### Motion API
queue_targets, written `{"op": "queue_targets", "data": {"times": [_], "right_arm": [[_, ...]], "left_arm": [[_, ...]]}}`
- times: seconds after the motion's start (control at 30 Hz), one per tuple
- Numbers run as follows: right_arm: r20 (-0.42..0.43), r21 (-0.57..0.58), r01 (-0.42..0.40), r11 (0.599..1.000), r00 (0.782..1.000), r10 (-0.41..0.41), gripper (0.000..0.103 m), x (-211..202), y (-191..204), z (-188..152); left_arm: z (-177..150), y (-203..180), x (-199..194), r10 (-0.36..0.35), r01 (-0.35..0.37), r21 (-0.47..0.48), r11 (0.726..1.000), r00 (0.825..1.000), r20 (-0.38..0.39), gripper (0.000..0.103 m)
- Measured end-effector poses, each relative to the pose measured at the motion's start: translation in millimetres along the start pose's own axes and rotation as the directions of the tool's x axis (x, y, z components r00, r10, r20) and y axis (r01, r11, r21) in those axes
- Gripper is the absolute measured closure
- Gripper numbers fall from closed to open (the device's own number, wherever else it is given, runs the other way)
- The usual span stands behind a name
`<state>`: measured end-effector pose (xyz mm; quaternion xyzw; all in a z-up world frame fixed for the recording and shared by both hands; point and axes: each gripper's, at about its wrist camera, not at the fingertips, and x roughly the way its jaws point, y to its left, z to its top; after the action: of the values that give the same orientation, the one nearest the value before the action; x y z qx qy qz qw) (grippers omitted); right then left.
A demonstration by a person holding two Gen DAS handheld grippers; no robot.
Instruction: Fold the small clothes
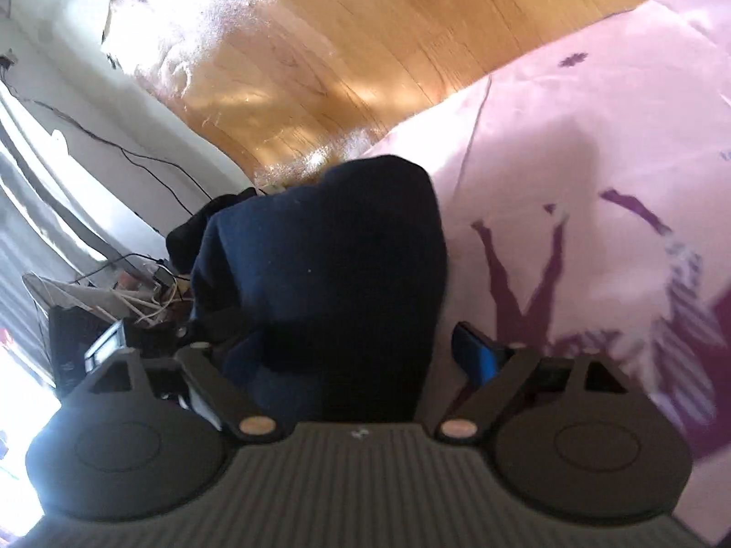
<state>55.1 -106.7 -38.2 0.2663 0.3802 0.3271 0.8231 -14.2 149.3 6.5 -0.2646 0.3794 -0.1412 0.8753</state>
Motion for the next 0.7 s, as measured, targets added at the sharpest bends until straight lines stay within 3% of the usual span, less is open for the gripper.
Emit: {"op": "queue_targets", "data": {"times": [0.07, 0.13, 0.2, 0.23, 0.3, 0.43, 0.53, 0.6, 0.63, 0.67, 0.7], "right_arm": [[-0.029, -0.011, -0.005, 1.000, 1.000, 0.004, 0.017, 15, 6, 5], [-0.055, -0.002, -0.005, 1.000, 0.998, 0.005, 0.028, 21, 8, 13], [-0.081, 0.018, -0.016, 1.000, 0.997, 0.018, 0.039, 23, 11, 28], [-0.084, -0.004, -0.024, 1.000, 0.996, 0.024, 0.040, 23, 16, 36], [-0.058, -0.059, -0.052, 0.997, 0.997, 0.049, 0.042, 26, 27, 54], [0.023, -0.152, -0.175, 0.973, 0.983, 0.180, 0.042, 51, 47, 110], [0.042, -0.177, -0.255, 0.951, 0.963, 0.266, 0.042, 99, 48, 154], [0.006, -0.122, -0.300, 0.946, 0.953, 0.303, 0.041, 147, 28, 178], [-0.009, -0.110, -0.282, 0.953, 0.959, 0.282, 0.041, 172, 15, 185], [-0.017, -0.130, -0.212, 0.969, 0.977, 0.212, 0.039, 192, 4, 188], [-0.018, -0.174, -0.066, 0.982, 0.998, 0.064, 0.037, 214, -5, 188]], "left_arm": [[5, -2, 6, 0.007, -0.007, 0.001, 1.000, 1.000, 0.005, 0.001], [11, -2, 10, -0.015, 0.015, -0.019, 1.000, 1.000, 0.004, 0.016], [23, -4, 8, -0.039, 0.040, -0.045, 0.998, 0.999, 0.017, 0.024], [33, -8, 3, -0.045, 0.046, -0.025, 0.999, 0.998, 0.046, 0.029], [61, -18, -11, -0.036, 0.033, 0.021, 0.999, 0.991, 0.131, 0.030], [124, -26, -27, 0.040, -0.061, 0.063, 0.996, 0.953, 0.301, 0.028], [170, -11, -7, 0.136, -0.166, 0.053, 0.985, 0.924, 0.358, 0.026], [194, 14, 26, 0.214, -0.223, -0.011, 0.975, 0.918, 0.333, 0.024], [202, 32, 50, 0.258, -0.250, -0.062, 0.966, 0.924, 0.281, 0.025], [207, 55, 82, 0.314, -0.295, -0.123, 0.947, 0.933, 0.176, 0.027], [205, 71, 108, 0.358, -0.343, -0.159, 0.926, 0.930, 0.077, 0.028]]}}
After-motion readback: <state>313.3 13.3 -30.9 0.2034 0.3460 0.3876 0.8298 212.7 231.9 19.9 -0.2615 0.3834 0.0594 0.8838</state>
